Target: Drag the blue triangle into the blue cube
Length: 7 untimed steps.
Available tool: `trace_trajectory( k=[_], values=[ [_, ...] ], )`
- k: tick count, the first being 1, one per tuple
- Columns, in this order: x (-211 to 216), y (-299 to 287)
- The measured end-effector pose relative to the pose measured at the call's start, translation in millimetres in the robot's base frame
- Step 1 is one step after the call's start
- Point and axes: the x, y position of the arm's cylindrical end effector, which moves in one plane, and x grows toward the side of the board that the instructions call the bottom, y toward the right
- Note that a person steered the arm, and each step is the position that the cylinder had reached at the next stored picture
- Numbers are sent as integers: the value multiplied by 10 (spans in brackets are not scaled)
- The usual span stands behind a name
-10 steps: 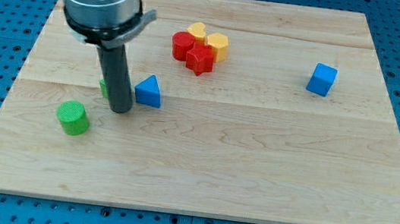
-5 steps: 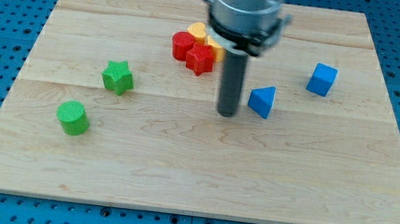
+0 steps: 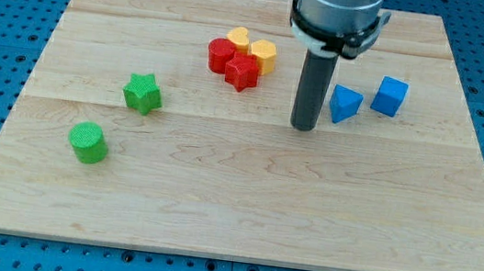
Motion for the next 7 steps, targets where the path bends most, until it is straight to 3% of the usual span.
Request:
trace_trajectory(
  k=[2, 4, 7],
  values=[
    [-76, 691],
    [-34, 665],
    [-95, 1086]
  ],
)
